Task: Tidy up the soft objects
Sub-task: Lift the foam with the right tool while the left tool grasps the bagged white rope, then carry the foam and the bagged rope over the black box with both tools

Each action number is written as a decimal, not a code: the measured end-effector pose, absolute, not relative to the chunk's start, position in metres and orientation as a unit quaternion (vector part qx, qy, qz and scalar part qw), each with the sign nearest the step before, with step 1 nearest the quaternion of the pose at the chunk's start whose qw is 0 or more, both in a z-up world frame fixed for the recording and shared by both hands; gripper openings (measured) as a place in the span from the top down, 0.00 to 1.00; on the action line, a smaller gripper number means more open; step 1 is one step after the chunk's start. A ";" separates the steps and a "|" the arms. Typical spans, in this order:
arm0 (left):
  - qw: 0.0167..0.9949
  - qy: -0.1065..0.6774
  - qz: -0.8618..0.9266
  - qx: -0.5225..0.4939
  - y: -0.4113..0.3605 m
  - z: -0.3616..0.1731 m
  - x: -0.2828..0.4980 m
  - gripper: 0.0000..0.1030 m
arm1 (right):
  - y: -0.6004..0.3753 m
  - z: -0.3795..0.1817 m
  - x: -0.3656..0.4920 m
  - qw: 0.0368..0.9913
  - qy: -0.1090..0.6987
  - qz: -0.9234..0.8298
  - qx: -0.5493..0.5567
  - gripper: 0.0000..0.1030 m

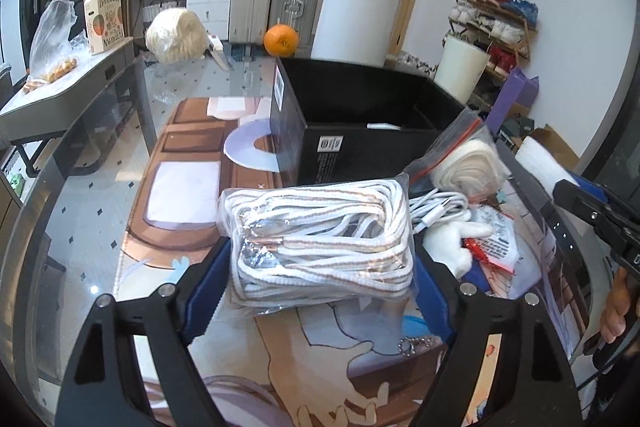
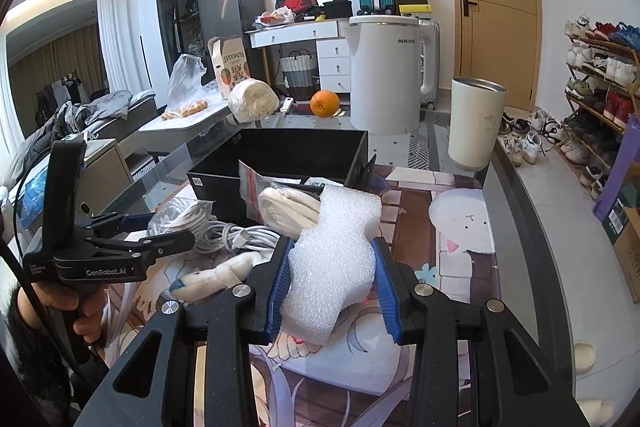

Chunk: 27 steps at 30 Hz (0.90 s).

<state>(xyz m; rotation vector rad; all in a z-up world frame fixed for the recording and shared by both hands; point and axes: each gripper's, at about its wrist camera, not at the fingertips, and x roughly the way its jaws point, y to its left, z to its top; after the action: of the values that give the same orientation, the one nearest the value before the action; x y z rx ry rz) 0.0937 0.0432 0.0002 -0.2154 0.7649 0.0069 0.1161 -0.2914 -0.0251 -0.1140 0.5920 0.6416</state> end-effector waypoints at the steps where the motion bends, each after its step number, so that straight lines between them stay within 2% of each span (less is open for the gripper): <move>1: 0.924 0.368 0.003 -0.106 0.043 0.002 0.092 0.20 | -0.291 -0.024 0.115 0.905 0.284 0.313 -0.055 0.62; 15: 0.950 0.293 -0.003 -0.112 0.049 0.044 0.065 0.20 | -0.286 -0.001 0.106 0.909 0.247 0.334 -0.046 0.62; 27: 0.961 0.260 -0.021 -0.095 0.038 0.078 0.064 0.20 | -0.278 0.028 0.110 0.911 0.220 0.346 -0.040 0.62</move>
<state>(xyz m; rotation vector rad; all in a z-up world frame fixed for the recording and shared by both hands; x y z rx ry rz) 0.0642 0.0383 0.0779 -0.1927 0.5276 -0.0420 0.1099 -0.2784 0.0275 -0.0820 0.4534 0.7140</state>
